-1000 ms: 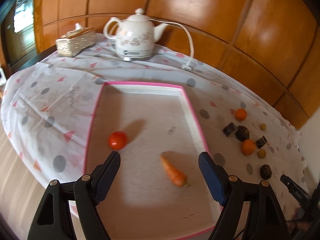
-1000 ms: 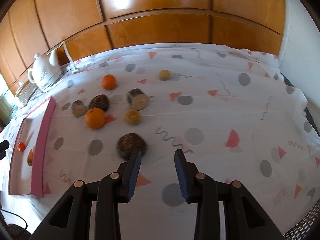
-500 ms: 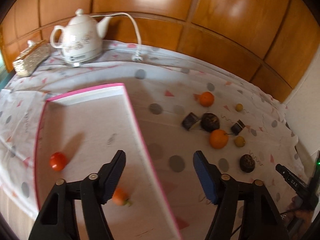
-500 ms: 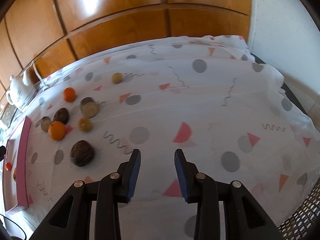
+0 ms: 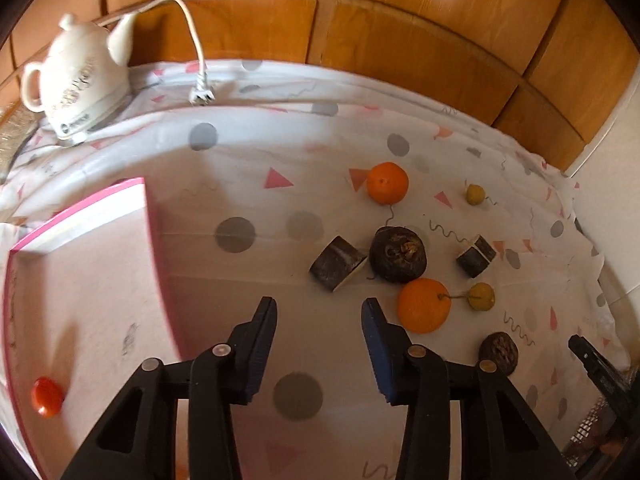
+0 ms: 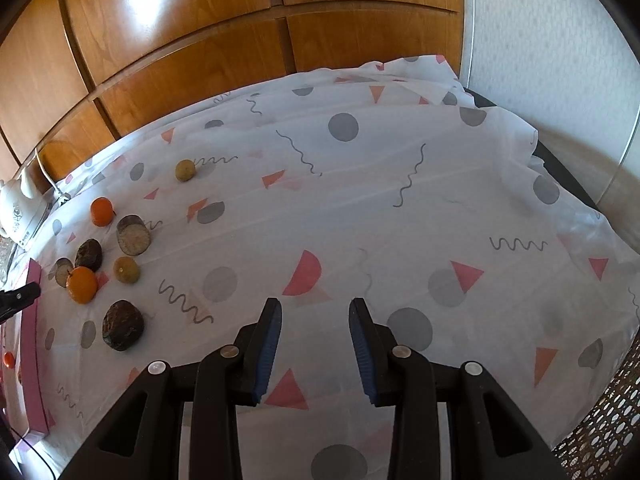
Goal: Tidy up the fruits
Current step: 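Move the left tool to the dark cylindrical slice and grasp it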
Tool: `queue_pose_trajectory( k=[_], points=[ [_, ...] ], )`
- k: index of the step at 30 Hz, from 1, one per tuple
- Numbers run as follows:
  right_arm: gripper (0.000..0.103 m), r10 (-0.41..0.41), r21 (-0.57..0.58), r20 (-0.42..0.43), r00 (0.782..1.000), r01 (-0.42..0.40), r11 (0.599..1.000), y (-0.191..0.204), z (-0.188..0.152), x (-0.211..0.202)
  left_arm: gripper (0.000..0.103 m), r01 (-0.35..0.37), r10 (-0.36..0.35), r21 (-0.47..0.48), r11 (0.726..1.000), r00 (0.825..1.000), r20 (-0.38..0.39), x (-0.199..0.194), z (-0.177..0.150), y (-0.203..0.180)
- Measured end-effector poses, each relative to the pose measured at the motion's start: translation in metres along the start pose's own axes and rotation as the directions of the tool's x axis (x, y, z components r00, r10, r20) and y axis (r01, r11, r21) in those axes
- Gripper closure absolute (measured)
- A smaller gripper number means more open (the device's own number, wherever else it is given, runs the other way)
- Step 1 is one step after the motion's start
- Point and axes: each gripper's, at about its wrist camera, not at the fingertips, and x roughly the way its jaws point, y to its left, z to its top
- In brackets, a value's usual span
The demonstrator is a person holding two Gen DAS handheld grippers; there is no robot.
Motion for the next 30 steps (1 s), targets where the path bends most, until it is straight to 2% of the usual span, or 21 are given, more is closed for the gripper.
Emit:
queue_pose_trajectory(
  k=[10,13,16,30],
  points=[
    [0.068,-0.010,0.010,-0.019,1.000,0.010,1.000,-0.006,0.001,0.011,0.058,0.005,-0.004,0.023,1.000,0.999,-0.049,0.036,0.020,-0.009],
    [0.068,-0.012,0.014,-0.025,1.000,0.012,1.000,-0.008,0.001,0.014,0.069,0.008,-0.006,0.019,1.000,0.998,-0.063,0.045,0.019,-0.007],
    [0.068,-0.015,0.018,-0.027,1.000,0.016,1.000,-0.010,0.001,0.016,0.069,0.047,-0.047,0.002,0.999,0.997,-0.056,0.041,0.017,-0.005],
    [0.068,-0.022,0.036,-0.047,0.999,0.023,0.999,-0.009,0.000,0.023,0.070,0.070,-0.070,-0.005,0.998,0.997,0.023,-0.003,-0.006,-0.001]
  ],
)
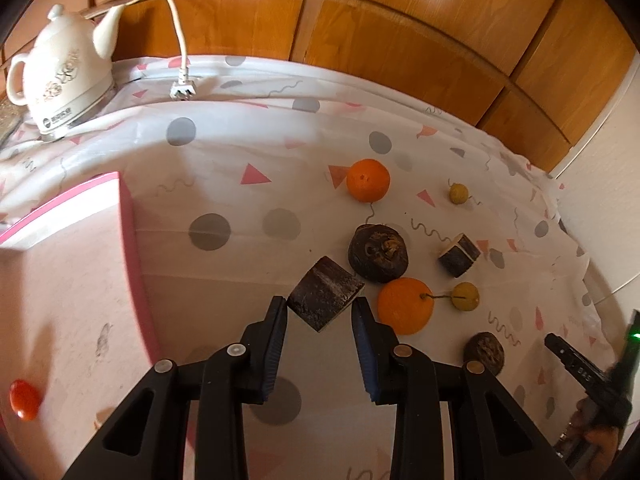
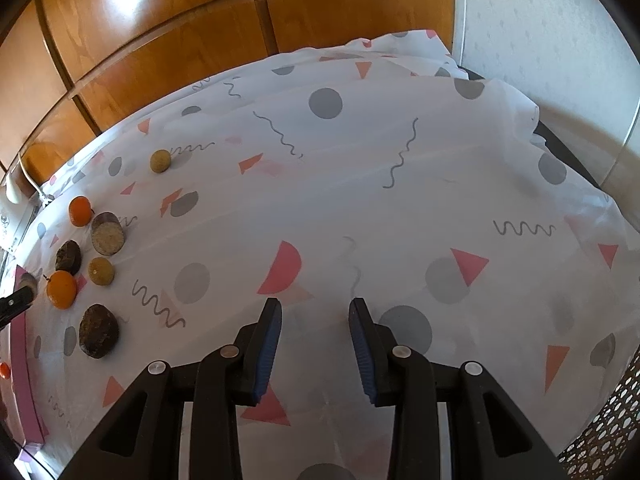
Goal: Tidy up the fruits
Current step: 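Move the left tool to the dark cylindrical slice and grasp it, then carry the dark slice with the left tool into the tray and release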
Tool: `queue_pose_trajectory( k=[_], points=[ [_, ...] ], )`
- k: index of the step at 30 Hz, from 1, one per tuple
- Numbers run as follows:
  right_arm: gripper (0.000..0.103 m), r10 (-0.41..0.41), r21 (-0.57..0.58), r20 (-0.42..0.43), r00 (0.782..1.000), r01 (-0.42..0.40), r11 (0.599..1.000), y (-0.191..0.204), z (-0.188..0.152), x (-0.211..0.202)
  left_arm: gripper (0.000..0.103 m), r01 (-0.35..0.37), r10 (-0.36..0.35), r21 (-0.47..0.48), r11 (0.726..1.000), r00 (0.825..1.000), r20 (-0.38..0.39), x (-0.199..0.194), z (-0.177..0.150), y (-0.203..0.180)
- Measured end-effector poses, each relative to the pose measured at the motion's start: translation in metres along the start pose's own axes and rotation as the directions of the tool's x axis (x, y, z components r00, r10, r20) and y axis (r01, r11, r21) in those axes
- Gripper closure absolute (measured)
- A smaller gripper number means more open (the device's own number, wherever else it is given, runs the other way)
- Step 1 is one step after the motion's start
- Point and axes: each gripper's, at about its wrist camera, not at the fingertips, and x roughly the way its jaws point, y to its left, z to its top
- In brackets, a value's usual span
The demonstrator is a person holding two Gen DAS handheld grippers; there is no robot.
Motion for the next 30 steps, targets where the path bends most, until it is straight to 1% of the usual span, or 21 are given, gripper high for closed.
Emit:
queue_pose_trajectory(
  k=[11,18,26,30],
  points=[
    [0.068,-0.016,0.005,0.000,1.000,0.016,1.000,-0.001,-0.002,-0.001,0.070,0.005,0.000,-0.083,0.997,0.999,0.052,-0.039,-0.016,0.026],
    [0.068,-0.017,-0.001,0.000,1.000,0.017,1.000,-0.001,-0.002,-0.001,0.070,-0.021,0.033,-0.153,0.988,0.996,0.079,-0.061,-0.028,0.056],
    [0.068,-0.023,-0.007,-0.001,1.000,0.023,1.000,0.001,-0.003,-0.002,0.070,-0.067,0.104,-0.277,0.958,0.988,0.119,-0.087,-0.047,0.106],
    [0.068,-0.026,-0.010,-0.003,1.000,0.026,1.000,0.003,-0.003,-0.003,0.070,-0.083,0.137,-0.353,0.932,0.982,0.130,-0.101,-0.062,0.137]
  ],
)
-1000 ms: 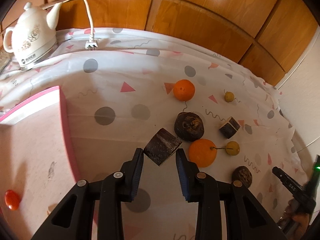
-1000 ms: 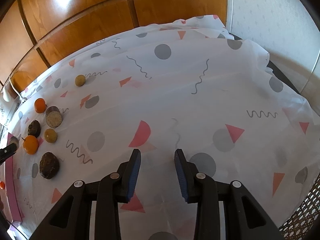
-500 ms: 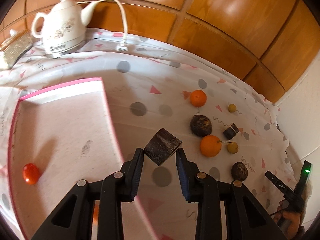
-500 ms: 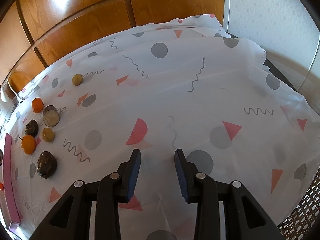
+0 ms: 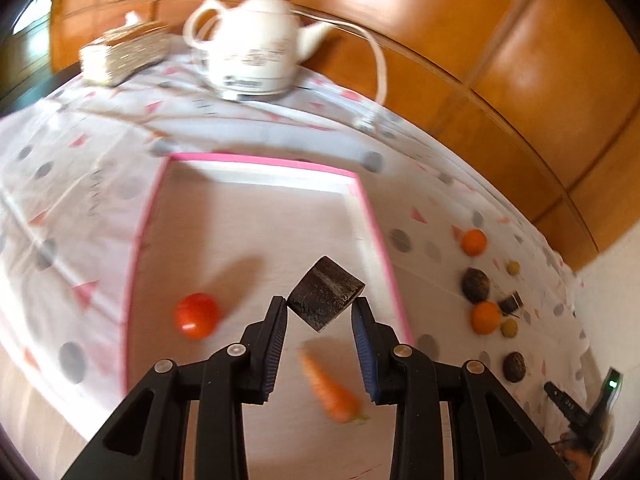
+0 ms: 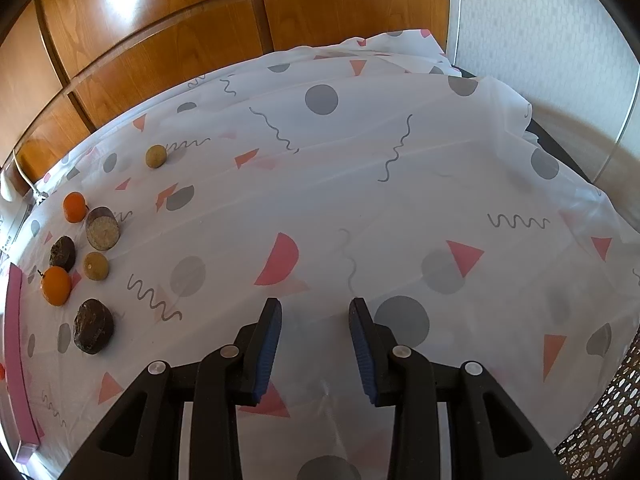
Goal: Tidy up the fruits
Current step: 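Carry the dark slice with the left tool into the tray and release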
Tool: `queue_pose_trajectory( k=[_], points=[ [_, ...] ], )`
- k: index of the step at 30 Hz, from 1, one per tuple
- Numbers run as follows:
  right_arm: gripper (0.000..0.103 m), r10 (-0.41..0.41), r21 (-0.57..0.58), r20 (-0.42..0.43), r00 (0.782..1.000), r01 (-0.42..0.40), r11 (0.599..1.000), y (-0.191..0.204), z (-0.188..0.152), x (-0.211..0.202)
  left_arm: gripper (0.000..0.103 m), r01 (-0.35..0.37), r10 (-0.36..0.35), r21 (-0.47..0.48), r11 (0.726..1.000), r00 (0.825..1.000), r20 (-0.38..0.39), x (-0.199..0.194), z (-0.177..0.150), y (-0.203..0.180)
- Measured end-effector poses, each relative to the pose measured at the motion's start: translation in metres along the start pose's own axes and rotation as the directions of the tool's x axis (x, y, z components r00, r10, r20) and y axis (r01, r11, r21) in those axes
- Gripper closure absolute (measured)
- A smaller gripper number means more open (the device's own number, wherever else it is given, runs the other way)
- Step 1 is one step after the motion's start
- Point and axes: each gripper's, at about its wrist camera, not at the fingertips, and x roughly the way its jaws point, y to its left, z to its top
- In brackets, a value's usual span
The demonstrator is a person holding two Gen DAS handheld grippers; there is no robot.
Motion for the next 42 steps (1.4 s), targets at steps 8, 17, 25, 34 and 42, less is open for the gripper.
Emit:
queue_pose_trajectory(
  k=[8,17,25,34,42],
  points=[
    [0.068,-0.001,-0.021,-0.006,1.000,0.001,1.000,0.009,-0.003,-0.002,0.070,-0.029,0.029,-0.070,0.997,1.000,0.003,-0.016,-0.017,0.042],
    [0.068,-0.010,-0.062,-0.010,1.000,0.009,0.998,0.022,-0.003,-0.004,0.069,-0.040,0.039,-0.092,0.995,0.999,-0.010,-0.015,-0.037,0.057],
    [0.068,-0.003,-0.102,-0.015,1.000,0.001,0.995,0.038,0.003,-0.002,0.069,-0.046,0.045,-0.082,0.996,0.999,-0.017,-0.011,-0.045,0.058],
    [0.068,0.023,-0.157,-0.005,1.000,-0.023,0.987,0.066,0.013,0.000,0.069,-0.060,0.059,-0.064,0.996,0.998,-0.019,-0.010,-0.047,0.057],
    [0.068,0.043,-0.185,-0.012,0.999,-0.044,0.982,0.083,0.021,0.005,0.069,-0.081,0.080,-0.045,0.996,0.997,-0.022,-0.007,-0.047,0.054]
  ],
)
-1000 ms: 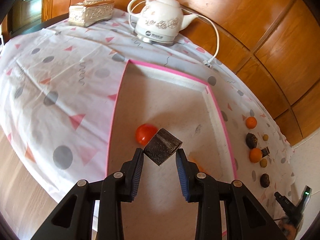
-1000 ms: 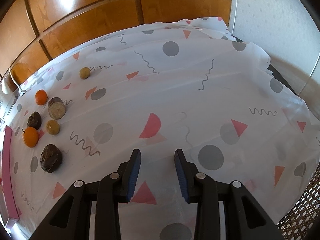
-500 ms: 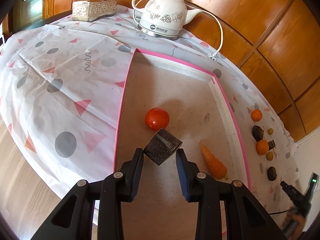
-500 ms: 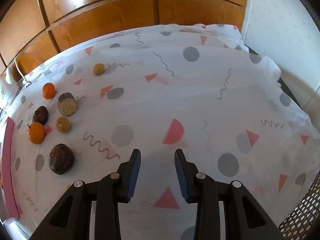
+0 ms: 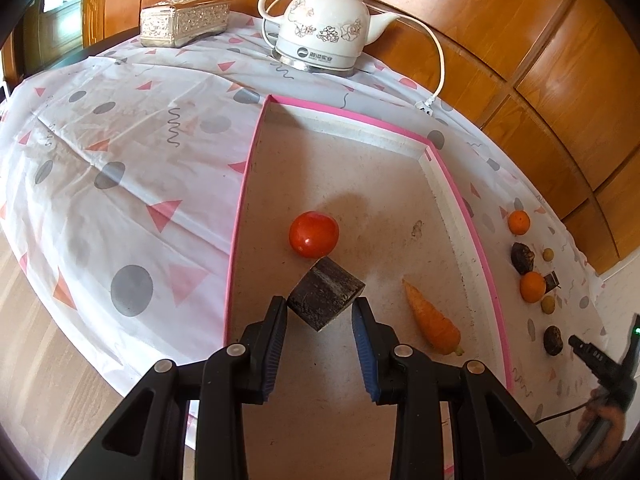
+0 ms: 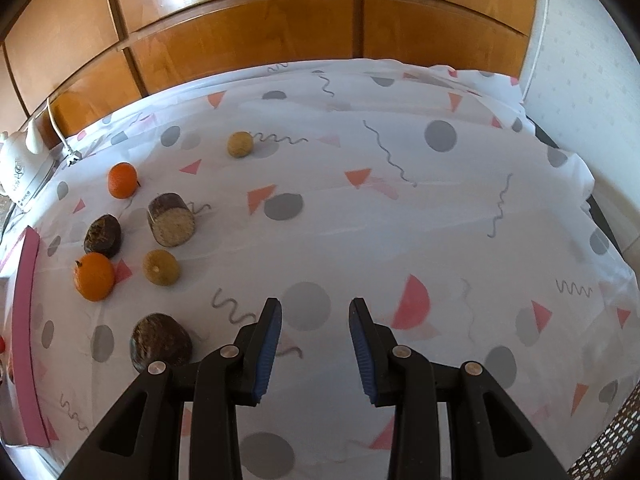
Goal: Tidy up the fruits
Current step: 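Carry the dark slice with the left tool into the tray and release, then lower the right tool onto an orange and close on it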
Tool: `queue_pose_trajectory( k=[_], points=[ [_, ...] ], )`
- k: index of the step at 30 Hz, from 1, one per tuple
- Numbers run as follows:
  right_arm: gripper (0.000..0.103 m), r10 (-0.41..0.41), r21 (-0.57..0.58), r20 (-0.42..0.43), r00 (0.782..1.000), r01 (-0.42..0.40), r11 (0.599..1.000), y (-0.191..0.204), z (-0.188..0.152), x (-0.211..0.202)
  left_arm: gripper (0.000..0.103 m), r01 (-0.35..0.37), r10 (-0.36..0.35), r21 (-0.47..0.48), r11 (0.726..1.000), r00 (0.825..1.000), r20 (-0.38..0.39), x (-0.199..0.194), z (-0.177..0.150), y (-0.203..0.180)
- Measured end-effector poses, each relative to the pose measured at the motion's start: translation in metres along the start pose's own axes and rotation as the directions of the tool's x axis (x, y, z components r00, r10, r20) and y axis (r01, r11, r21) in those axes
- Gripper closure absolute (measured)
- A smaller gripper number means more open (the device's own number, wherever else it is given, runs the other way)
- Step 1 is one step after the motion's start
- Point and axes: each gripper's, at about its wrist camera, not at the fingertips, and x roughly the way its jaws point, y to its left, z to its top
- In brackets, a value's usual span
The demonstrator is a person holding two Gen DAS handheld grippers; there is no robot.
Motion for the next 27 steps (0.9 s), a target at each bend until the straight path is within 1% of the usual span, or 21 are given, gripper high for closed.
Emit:
queue_pose_trajectory(
  k=[4,12,18,21,24,27],
  points=[
    [0.068,0.021,-0.022,0.008,1.000,-0.021,1.000,0.013,0.012,0.001,0.069,-0.006,0.006,0.005,1.000,1.000,0.000,0.001,-0.001,-0.001],
    [0.068,0.086,-0.096,0.023,0.996,-0.084,0.992,0.053,0.036,0.003,0.069,-0.023,0.023,0.018,1.000,1.000,0.007,0.000,0.000,-0.002],
    [0.068,0.118,-0.148,0.022,0.993,-0.113,0.983,0.083,0.050,0.008,0.067,-0.038,0.038,0.020,0.999,0.999,0.016,-0.002,0.001,-0.002],
    [0.068,0.134,-0.161,0.018,0.991,-0.129,0.978,0.094,0.056,0.013,0.064,-0.049,0.048,0.017,0.999,0.998,0.036,-0.008,0.000,-0.002],
    [0.068,0.162,-0.176,0.011,0.987,-0.158,0.972,0.108,0.064,0.018,0.061,-0.065,0.063,0.034,0.997,0.996,0.063,-0.014,0.001,-0.005],
    [0.068,0.202,-0.194,-0.002,0.979,-0.198,0.961,0.126,0.076,0.025,0.060,-0.075,0.071,0.046,0.996,0.994,0.084,-0.019,0.003,-0.008]
  ],
)
